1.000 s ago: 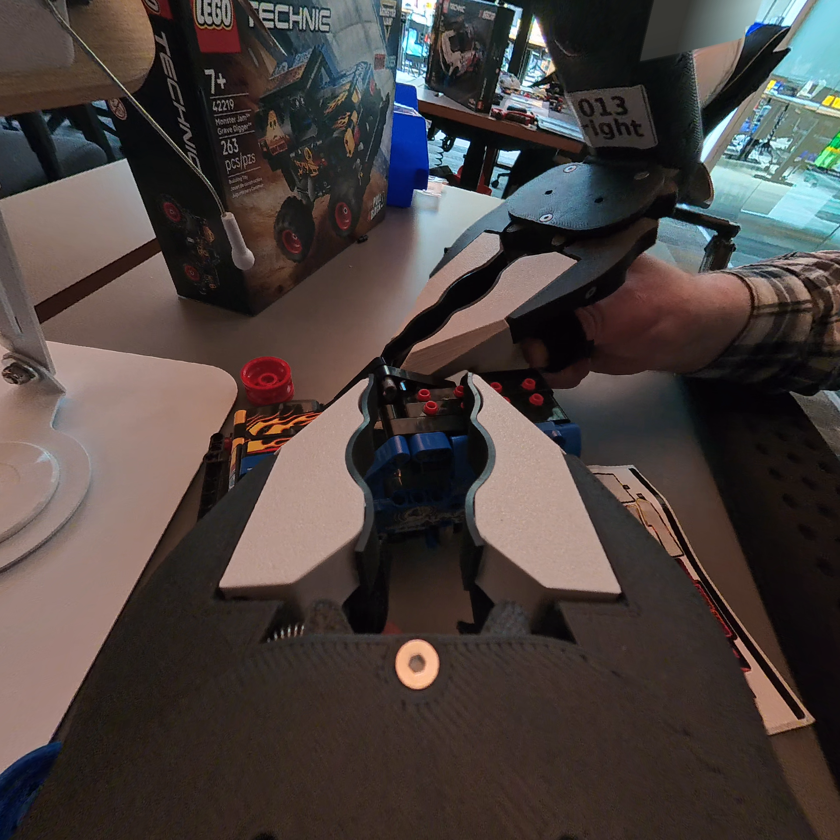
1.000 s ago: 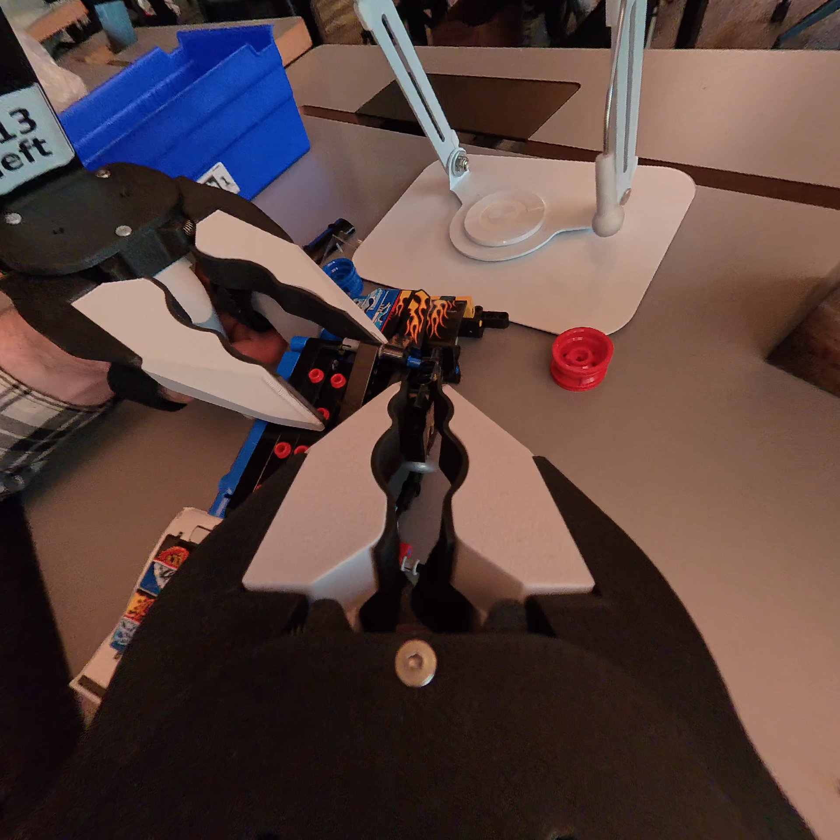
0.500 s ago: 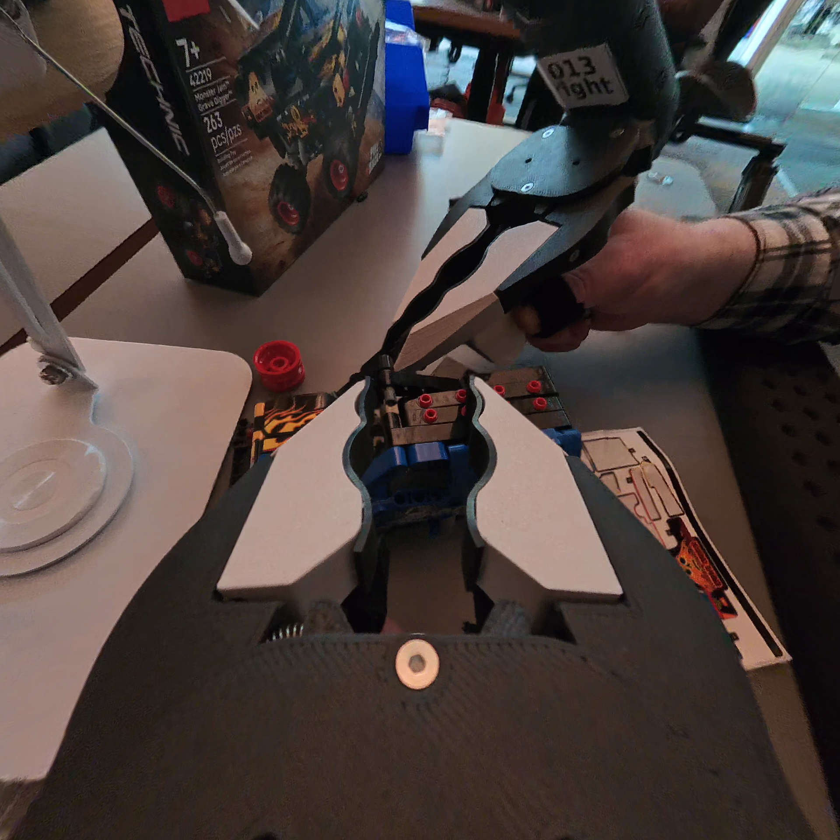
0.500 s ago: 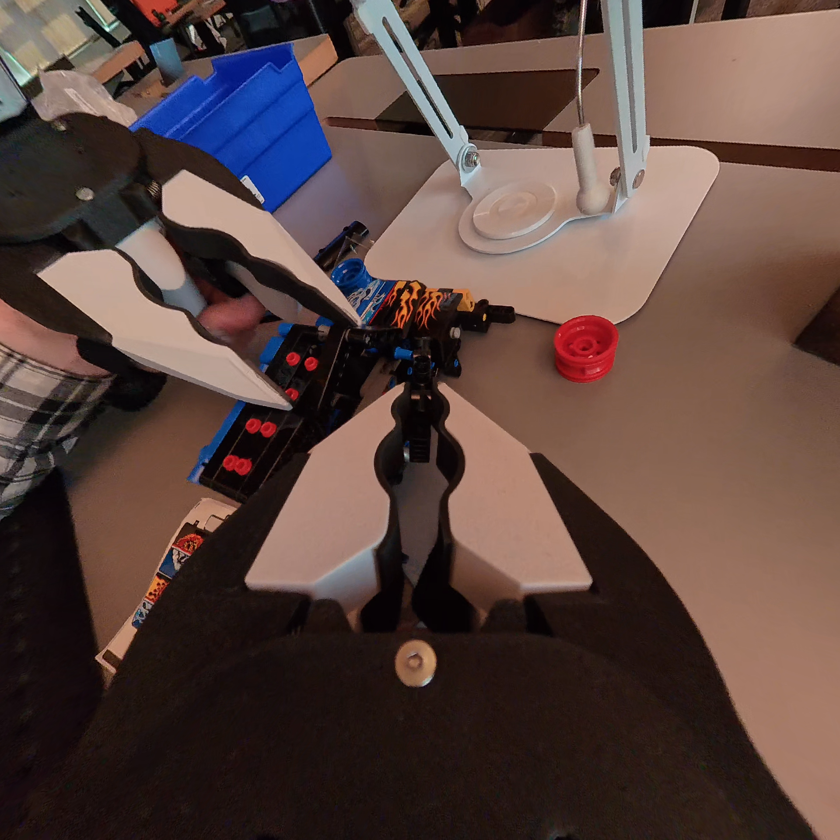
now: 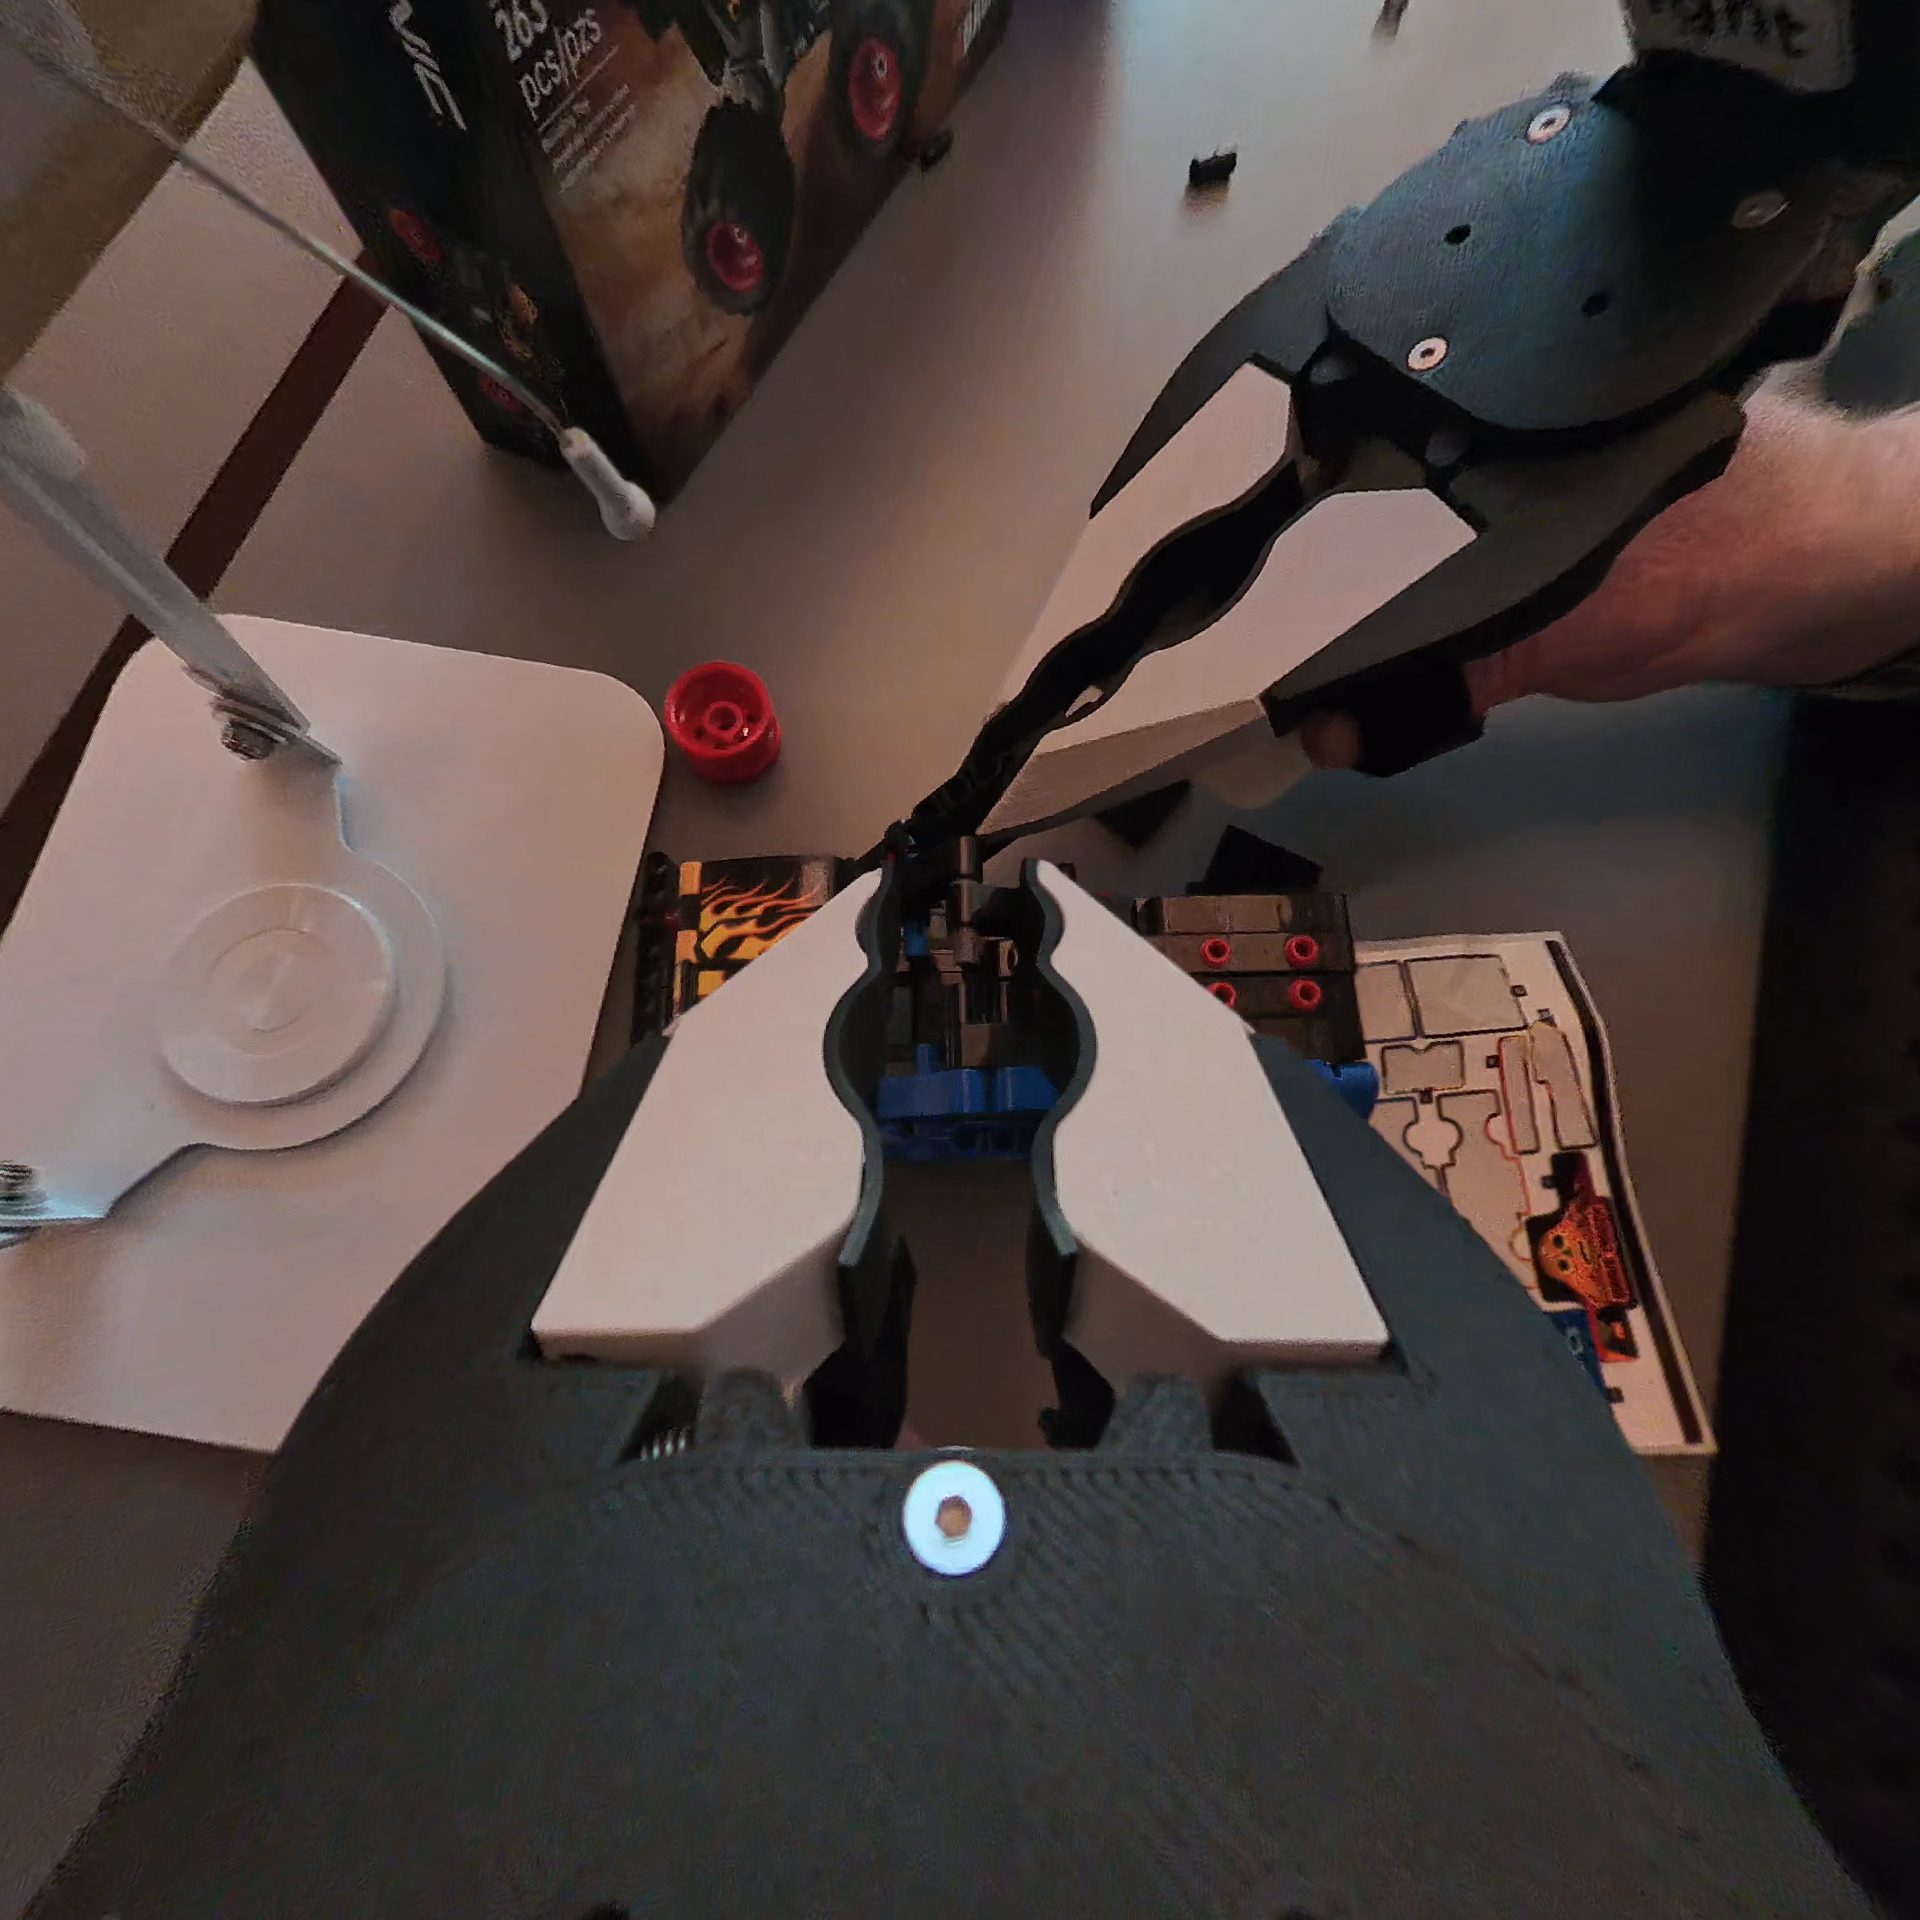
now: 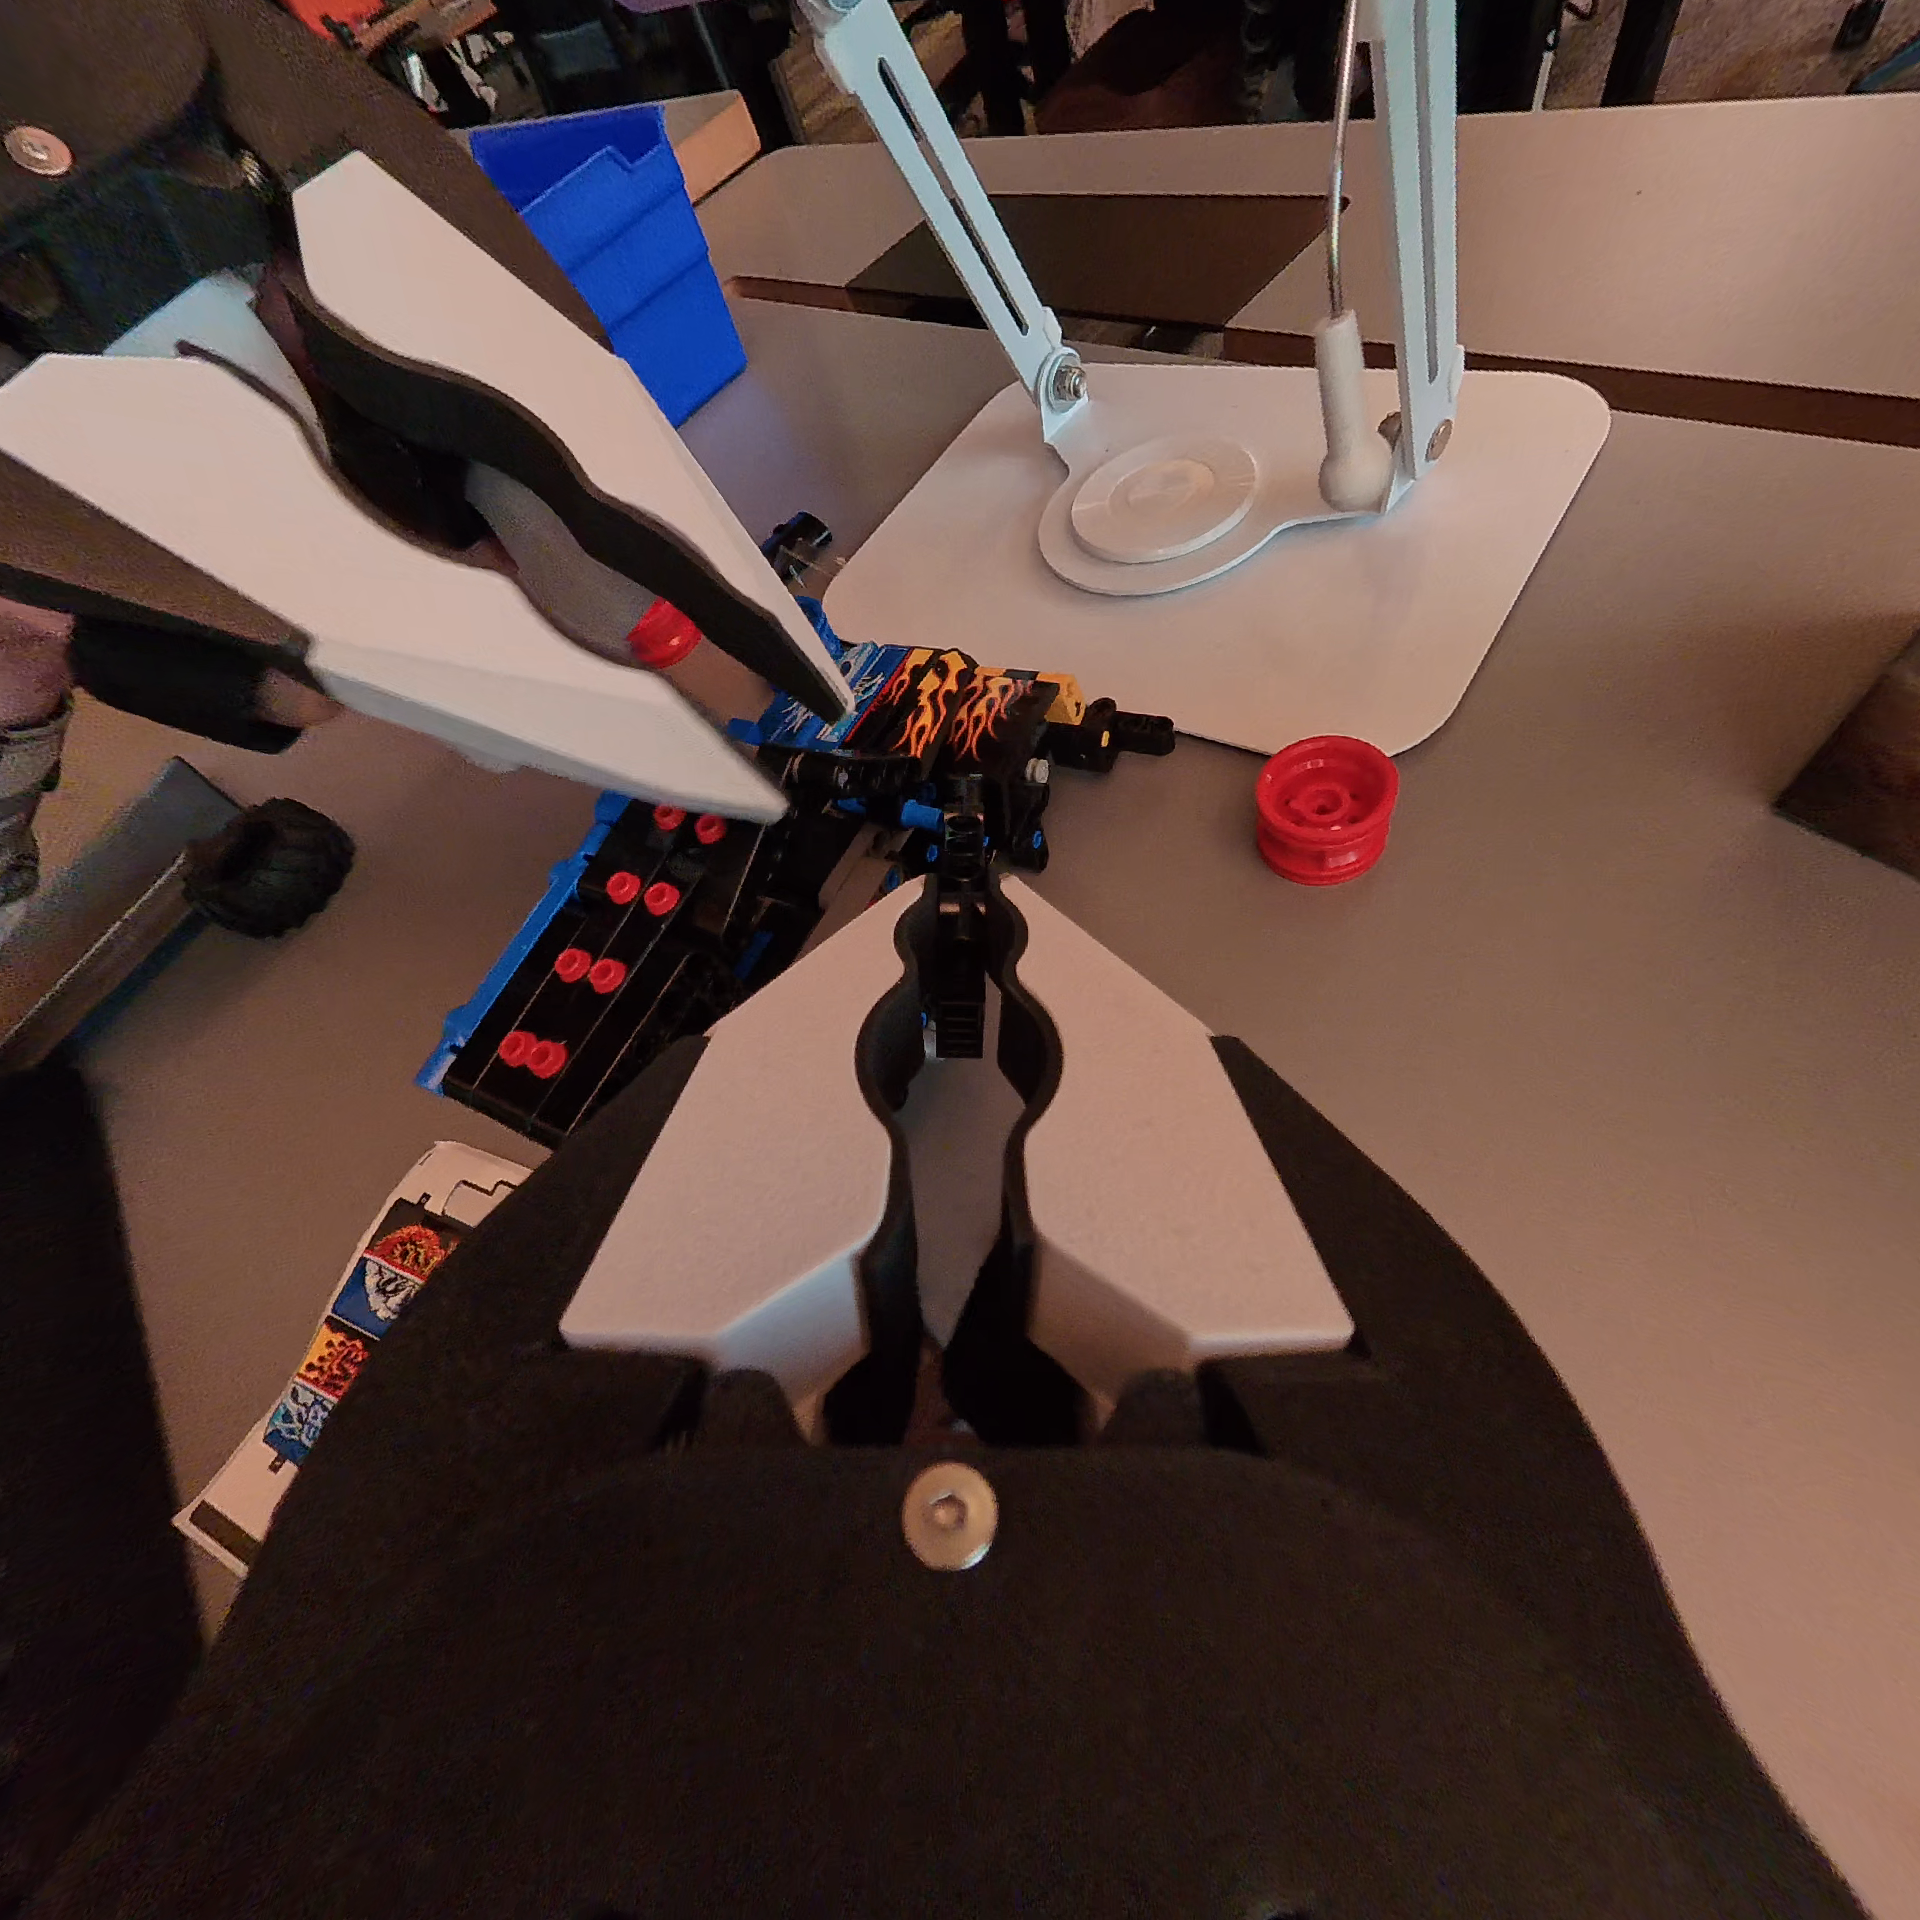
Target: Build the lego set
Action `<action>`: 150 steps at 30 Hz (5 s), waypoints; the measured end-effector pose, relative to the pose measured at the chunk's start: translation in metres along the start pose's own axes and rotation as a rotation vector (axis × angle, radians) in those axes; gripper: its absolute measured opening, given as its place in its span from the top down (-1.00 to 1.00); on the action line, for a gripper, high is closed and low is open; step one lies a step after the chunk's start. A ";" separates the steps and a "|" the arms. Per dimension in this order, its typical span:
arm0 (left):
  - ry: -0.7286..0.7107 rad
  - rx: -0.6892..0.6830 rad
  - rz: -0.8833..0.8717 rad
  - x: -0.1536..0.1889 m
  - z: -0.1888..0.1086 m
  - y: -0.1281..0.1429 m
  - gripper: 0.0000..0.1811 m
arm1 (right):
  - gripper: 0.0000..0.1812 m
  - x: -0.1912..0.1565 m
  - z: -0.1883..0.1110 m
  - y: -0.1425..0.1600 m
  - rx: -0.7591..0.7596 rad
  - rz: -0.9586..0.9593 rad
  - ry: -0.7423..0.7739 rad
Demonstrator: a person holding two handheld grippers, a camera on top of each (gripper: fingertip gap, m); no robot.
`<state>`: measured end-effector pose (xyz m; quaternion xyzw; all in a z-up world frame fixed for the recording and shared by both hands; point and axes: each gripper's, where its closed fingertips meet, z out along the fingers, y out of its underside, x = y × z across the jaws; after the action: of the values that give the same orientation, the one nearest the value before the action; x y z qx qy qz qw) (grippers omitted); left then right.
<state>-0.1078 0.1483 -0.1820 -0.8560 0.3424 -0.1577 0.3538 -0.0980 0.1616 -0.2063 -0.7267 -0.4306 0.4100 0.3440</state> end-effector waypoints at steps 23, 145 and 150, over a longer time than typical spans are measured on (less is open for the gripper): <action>-0.399 -0.044 0.226 -0.001 0.004 0.005 0.92 | 0.92 -0.013 0.001 0.002 0.029 0.064 0.039; -0.233 0.110 0.572 0.082 -0.015 0.024 0.81 | 0.81 -0.032 -0.019 0.032 -0.110 -0.526 -0.223; -0.250 0.107 0.537 0.079 -0.019 0.026 0.75 | 0.81 -0.032 -0.019 0.030 -0.097 -0.450 -0.263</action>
<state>-0.0737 0.0705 -0.1847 -0.7276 0.5016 0.0304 0.4670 -0.0802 0.1179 -0.2144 -0.5690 -0.6412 0.3930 0.3326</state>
